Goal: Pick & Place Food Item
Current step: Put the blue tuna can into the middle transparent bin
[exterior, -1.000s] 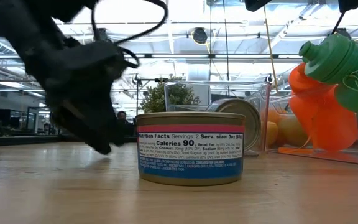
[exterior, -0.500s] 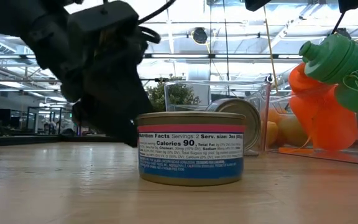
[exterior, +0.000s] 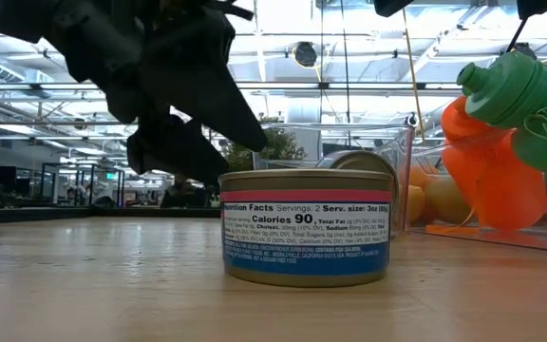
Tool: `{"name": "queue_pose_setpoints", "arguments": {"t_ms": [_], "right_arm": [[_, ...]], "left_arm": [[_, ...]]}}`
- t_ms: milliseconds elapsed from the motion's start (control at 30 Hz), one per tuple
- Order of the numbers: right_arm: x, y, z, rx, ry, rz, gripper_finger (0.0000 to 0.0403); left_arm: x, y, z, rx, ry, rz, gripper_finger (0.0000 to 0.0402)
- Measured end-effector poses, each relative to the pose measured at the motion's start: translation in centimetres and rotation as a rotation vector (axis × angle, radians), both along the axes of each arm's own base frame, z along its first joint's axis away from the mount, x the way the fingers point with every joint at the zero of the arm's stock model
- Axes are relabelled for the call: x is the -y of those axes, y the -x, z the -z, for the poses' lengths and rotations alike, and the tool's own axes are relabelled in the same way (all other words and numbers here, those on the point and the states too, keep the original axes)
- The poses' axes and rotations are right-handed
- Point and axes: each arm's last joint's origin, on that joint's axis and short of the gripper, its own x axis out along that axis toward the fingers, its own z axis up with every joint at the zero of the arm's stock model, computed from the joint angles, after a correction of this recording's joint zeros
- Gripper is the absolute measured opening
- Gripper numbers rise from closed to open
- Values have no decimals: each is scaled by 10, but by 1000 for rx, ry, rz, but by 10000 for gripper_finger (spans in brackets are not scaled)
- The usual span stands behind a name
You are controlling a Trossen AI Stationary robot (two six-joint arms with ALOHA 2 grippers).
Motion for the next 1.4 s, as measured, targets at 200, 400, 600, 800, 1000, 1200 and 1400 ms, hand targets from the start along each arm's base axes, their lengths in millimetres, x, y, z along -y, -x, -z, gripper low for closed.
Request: {"name": "queue_pose_setpoints", "arguments": {"t_ms": [200,400,600,800,1000,1200,1400], "right_arm": [[0,0,0,0,1,0,254],[0,0,0,-1,1,0,254],[0,0,0,-1,1,0,254],[0,0,0,-3,2,0,254],[0,0,1,-4,3,0,254],[0,0,1,-5,2,0,254],[0,0,1,-4,4,0,254]], "left_arm": [[4,-2,18,-36,2,-6,285],[-3,-4,31,-100,24,-67,285],[-18,20,22,-310,-37,-155,285],[-20,48,9,-464,-82,-215,285],[-27,74,0,-593,-194,-329,285],[-16,85,-33,-436,-97,-326,285],[19,61,-55,-129,111,-76,285]]}}
